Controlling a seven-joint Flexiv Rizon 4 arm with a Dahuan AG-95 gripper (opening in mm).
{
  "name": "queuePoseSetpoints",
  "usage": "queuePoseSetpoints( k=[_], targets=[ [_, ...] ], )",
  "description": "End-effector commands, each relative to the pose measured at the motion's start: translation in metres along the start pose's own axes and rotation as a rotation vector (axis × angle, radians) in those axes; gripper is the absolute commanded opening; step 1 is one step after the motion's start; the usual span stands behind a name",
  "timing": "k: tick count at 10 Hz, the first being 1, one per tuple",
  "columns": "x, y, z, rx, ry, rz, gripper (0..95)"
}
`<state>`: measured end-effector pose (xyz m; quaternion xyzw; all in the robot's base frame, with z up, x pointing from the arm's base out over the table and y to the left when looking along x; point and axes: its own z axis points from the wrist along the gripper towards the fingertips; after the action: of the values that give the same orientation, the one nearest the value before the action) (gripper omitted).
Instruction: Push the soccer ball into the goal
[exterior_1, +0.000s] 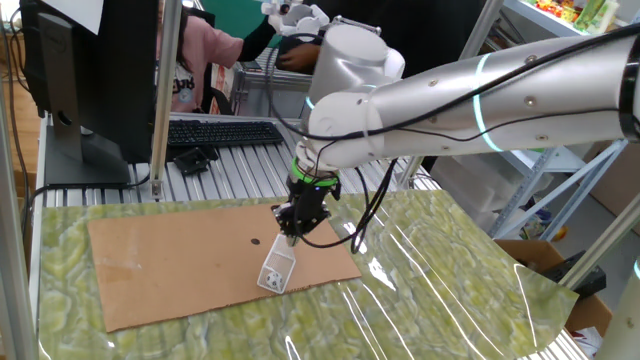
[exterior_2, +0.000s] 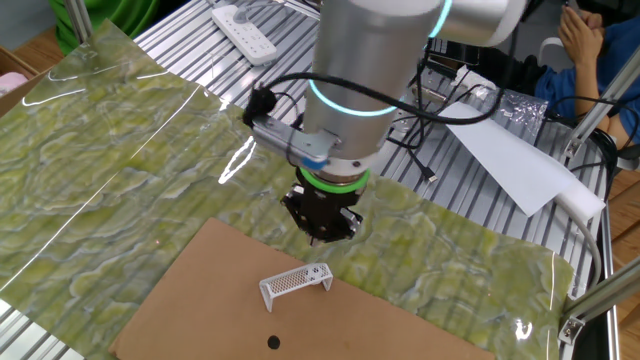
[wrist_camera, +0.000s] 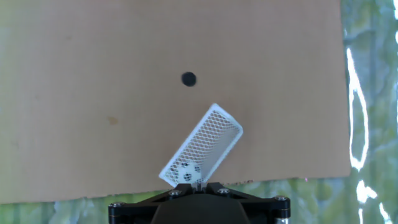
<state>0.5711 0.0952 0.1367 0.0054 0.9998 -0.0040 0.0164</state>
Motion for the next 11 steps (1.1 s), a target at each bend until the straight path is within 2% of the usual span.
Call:
queuePoseSetpoints(
  k=[1, 3, 5, 7, 11],
  targets=[
    [0.0084, -0.0118, -0.0049, -0.001, -0.009, -0.004, 0.0],
    [0.0152, -0.0166, -0.0072, -0.001, -0.013, 0.001, 0.0],
    [0.0152, -0.0166, -0.0072, -0.008, -0.005, -0.014, 0.0],
    [0.0152, -0.0165, -0.0071, -0.014, -0.004, -0.074, 0.0],
    [0.0155, -0.0157, -0.0069, -0.021, -0.004, -0.078, 0.0]
  ],
)
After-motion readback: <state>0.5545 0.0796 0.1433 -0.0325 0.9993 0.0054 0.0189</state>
